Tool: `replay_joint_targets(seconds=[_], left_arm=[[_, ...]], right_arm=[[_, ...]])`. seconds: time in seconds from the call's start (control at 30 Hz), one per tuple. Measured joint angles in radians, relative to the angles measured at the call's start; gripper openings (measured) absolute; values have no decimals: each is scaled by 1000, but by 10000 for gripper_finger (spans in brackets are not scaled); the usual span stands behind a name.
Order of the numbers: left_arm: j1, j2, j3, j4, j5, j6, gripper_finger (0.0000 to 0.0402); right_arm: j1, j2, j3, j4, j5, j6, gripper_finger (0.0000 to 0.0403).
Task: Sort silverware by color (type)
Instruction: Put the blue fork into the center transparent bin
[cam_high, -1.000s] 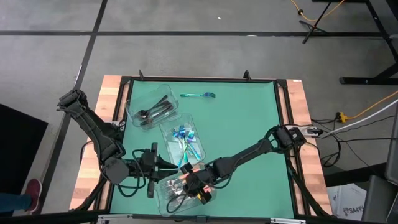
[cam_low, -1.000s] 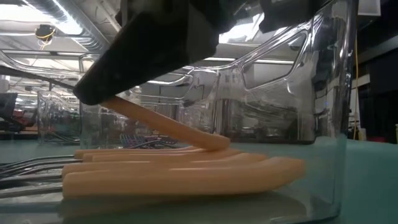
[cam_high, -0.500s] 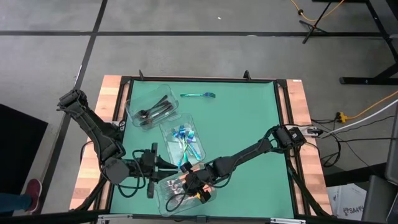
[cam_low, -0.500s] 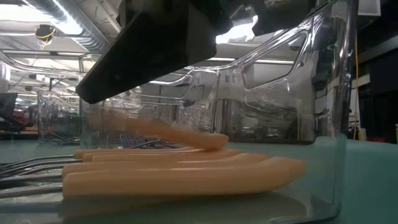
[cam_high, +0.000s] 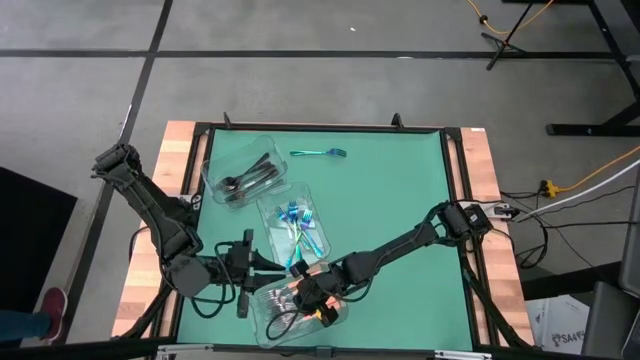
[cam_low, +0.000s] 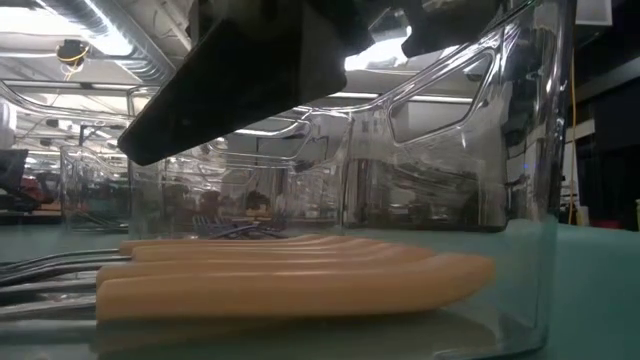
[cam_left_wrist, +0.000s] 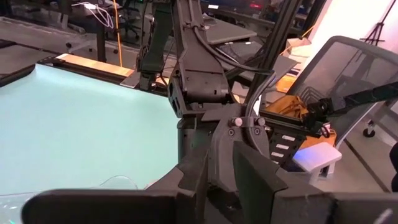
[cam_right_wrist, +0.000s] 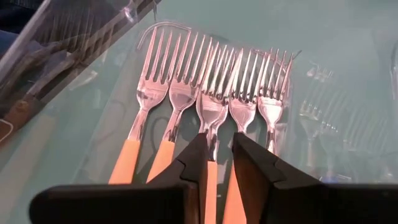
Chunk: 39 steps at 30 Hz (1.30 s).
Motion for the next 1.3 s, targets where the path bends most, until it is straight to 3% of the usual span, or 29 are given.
replay_joint_targets(seconds=[0.33,0.53,0.63,0.8,1.0,1.1,1.3], left_arm=[[0,0,0,2,-1,0,69],[44,0,0,13,-73,-1,69],[99,0,0,15,-52,0,69],[233,0,0,19,132,1,69],[409,0,0,54,332,133,69],[504,0,0,89,434,210,69],[713,0,0,141,702,282,69]], right_arm=[[0,-102,-4,-61,31,8,64],[1,-198,-3,-197,31,41,65],[4,-262,-2,-295,31,69,65],[28,-350,-2,-461,83,82,65],[83,-446,-18,-685,255,154,65],[102,-511,-88,-735,309,216,65],[103,-666,-330,-699,255,336,65]])
